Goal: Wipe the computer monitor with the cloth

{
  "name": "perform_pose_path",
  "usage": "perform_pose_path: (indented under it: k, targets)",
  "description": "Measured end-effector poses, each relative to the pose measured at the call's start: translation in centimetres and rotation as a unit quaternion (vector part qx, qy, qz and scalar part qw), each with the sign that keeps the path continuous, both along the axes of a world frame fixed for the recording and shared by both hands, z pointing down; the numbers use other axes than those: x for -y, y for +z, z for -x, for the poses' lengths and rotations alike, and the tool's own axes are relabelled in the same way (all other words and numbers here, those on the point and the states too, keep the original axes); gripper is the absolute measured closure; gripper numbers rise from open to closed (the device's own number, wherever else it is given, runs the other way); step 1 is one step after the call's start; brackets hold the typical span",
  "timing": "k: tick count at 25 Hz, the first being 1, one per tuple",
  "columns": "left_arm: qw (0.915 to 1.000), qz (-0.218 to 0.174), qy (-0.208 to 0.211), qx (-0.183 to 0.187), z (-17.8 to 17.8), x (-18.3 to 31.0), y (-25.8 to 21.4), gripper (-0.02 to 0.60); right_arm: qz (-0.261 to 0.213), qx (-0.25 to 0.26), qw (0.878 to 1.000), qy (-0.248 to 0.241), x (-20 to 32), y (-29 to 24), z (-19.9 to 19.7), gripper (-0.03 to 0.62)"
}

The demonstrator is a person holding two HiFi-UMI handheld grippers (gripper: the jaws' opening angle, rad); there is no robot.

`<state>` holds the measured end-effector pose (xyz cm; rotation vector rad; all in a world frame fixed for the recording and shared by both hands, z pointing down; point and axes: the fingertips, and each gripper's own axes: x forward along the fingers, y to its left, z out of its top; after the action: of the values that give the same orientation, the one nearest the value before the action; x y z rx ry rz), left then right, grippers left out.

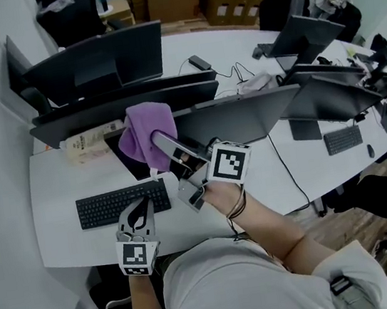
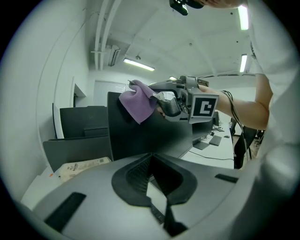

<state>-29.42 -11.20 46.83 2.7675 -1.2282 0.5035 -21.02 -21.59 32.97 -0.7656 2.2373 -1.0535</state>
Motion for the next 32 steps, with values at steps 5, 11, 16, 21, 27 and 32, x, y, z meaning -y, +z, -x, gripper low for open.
perform_pose_path:
  k: [5,11,16,21,27,32]
  targets:
    - [0.9999,0.0,0.017,-0.002,-2.7,0.2,-0.1,0.58,0.01,0.0,1.0,0.022,-0.1,0.1,-3.4,0.494]
    - [0.9991,0.001,0.043,-0.005,-6.4,0.0,-0.1,0.58,0.017,-0.005,0.999,0.048,-0.5,0.2,-7.6,0.493]
    - [0.9981,0.005,0.06,-0.007,-9.2,-0.4,0.2,0.58,0.018,-0.01,0.997,0.072,-1.0,0.3,-11.1,0.494]
    - [0.9968,0.008,0.08,-0.006,-11.9,-0.8,0.5,0.58,0.02,-0.011,0.995,0.093,-1.8,0.4,-14.5,0.494]
    - [0.9941,0.01,0.108,-0.009,-15.5,-1.0,0.5,0.58,-0.001,-0.052,0.991,0.125,-3.7,0.5,-18.7,0.494]
    - [0.9905,0.012,0.137,-0.011,-18.9,-1.1,0.4,0.58,-0.007,-0.09,0.983,0.159,-6.0,1.8,-22.7,0.496]
